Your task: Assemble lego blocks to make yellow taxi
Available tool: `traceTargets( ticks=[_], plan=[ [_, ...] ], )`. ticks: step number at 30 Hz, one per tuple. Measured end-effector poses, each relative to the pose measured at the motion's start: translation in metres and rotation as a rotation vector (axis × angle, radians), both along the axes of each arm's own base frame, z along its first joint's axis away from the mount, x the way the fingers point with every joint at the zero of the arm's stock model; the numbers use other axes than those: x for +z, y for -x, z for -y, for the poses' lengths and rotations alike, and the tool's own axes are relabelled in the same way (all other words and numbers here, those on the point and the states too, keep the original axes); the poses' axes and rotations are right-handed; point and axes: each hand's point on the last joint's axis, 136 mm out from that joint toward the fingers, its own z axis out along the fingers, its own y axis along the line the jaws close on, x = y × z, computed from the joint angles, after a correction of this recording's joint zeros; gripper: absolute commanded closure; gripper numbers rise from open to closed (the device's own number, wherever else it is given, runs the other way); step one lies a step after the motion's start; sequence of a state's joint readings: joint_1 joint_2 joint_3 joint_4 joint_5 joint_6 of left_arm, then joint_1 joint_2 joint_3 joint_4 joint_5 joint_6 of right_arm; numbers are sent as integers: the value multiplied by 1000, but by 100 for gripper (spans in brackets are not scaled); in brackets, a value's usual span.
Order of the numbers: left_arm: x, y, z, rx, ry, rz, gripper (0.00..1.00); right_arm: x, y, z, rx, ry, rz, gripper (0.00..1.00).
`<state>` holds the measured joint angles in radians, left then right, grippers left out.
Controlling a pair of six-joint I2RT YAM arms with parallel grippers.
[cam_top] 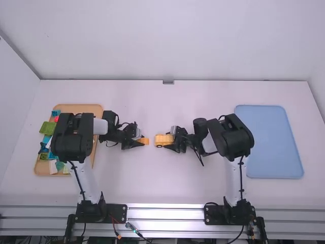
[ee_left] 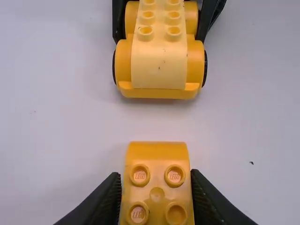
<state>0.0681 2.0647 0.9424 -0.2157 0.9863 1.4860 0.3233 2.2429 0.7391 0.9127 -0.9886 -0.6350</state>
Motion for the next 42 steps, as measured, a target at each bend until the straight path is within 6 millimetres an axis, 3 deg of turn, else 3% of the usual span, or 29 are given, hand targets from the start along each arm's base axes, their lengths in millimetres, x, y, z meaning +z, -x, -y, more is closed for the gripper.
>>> traceTargets(
  ticks=[8,13,22,25,42],
  plan=[
    [7,-4,4,-5,40,29,63,0,0,0,0,0,1,43],
    [14,-4,8,-5,90,23,74,0,-1,1,-3,0,0,43],
    [7,-3,4,29,49,-28,51,0,-1,1,-4,0,0,43],
    [5,-4,2,35,37,-36,49,0,-1,1,-4,0,0,43],
    [0,-3,1,38,4,-44,71,0,-1,1,-4,0,0,44]
  ],
)
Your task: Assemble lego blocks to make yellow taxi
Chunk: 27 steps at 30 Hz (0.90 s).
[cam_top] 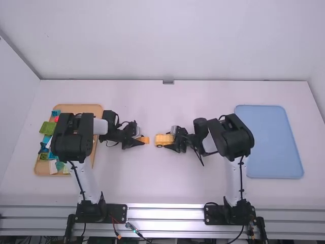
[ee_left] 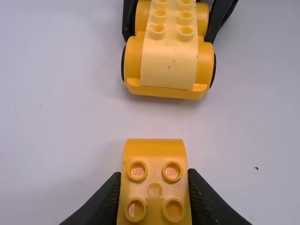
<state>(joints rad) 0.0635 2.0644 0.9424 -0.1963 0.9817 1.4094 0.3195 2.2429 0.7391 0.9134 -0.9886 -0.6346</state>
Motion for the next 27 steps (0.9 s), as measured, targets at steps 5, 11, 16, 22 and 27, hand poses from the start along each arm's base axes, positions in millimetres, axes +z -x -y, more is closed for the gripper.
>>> traceTargets(
  ticks=[5,11,16,22,27],
  plan=[
    [0,0,0,2,1,-2,82,0,0,0,0,0,-1,44],
    [1,-3,0,2,0,15,83,0,0,0,0,0,0,44],
    [2,2,0,5,14,-21,92,0,0,0,0,0,1,44],
    [14,-14,-2,63,-3,-20,98,0,0,0,0,0,0,44],
    [42,-36,-2,136,-54,48,98,0,0,0,0,0,0,44]
  ],
)
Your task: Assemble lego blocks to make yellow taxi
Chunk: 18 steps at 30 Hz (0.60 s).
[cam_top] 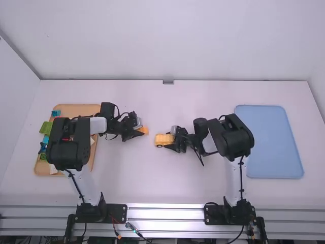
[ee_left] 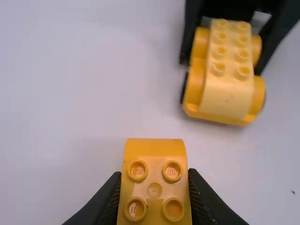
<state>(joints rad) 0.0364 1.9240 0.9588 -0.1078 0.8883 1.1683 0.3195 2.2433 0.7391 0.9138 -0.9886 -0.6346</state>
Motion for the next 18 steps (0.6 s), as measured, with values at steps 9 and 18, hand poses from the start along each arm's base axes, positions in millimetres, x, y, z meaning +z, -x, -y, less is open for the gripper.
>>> traceTargets(
  ticks=[9,18],
  plan=[
    [35,13,20,-34,92,86,98,0,0,0,0,0,-1,44],
    [49,25,45,-115,231,121,98,0,2,-3,10,0,1,44]
  ],
)
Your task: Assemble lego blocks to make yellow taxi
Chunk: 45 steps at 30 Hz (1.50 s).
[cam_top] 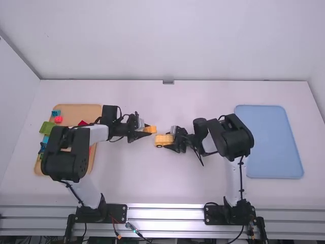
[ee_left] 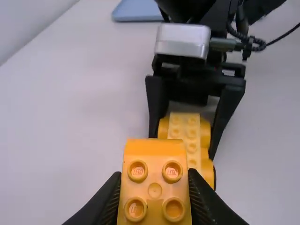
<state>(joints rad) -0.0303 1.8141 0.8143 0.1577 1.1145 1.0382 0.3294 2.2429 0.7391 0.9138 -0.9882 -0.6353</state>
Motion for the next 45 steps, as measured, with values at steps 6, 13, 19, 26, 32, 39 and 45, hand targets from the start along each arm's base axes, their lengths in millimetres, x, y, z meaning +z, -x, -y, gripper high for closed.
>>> traceTargets(
  ticks=[6,13,19,26,32,39,45],
  plan=[
    [-6,8,29,-54,1,-21,98,0,0,-1,2,0,1,44],
    [-14,14,46,-63,-35,-61,98,0,1,0,5,2,8,42],
    [-17,13,45,-45,-50,-80,98,0,1,0,10,3,19,27],
    [-18,13,45,-39,-58,-83,98,1,0,-1,14,-2,32,1],
    [-22,14,44,-31,-74,-99,98,5,3,-3,43,-21,50,1],
    [-22,14,43,-29,-75,-98,98,2,6,6,120,-24,-64,4],
    [-22,14,43,-29,-75,-98,98,5,2,13,154,-32,-57,5]
  ],
)
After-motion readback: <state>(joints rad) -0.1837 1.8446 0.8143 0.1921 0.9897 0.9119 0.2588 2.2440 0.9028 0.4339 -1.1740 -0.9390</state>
